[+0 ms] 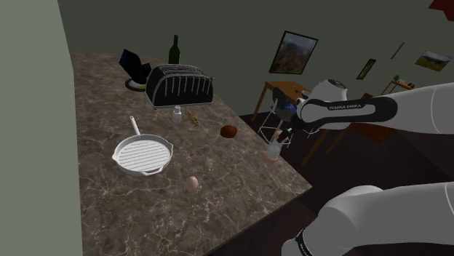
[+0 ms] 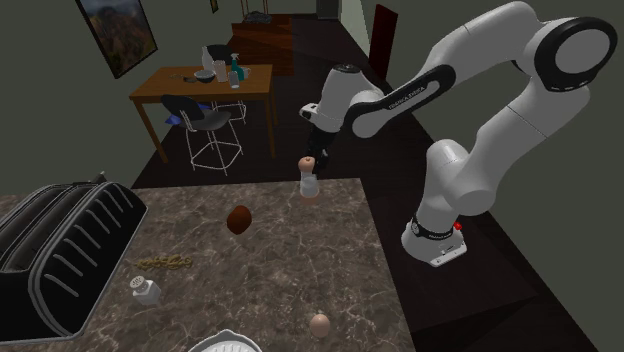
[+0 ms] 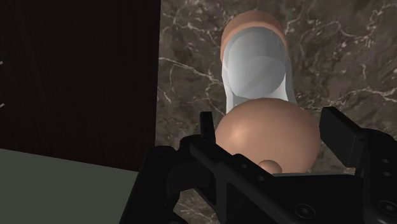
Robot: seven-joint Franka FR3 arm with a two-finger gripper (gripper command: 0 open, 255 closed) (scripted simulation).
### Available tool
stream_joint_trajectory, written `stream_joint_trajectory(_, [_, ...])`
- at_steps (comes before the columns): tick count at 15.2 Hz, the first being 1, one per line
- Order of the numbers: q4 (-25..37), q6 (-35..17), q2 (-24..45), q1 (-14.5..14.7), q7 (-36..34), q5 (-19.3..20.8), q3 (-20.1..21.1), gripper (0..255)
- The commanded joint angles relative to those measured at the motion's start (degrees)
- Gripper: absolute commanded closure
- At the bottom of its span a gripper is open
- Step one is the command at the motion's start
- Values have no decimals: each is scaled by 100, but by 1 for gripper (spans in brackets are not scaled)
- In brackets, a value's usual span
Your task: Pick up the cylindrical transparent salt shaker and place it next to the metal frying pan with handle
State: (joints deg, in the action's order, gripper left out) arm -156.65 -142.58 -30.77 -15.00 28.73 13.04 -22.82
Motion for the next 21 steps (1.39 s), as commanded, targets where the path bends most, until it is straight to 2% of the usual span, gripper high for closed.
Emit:
stream_joint_trajectory(1, [80, 176, -96, -5, -9, -9, 36, 255])
stream_joint_trajectory(21, [1243, 1940, -703, 42, -42, -186, 365, 255])
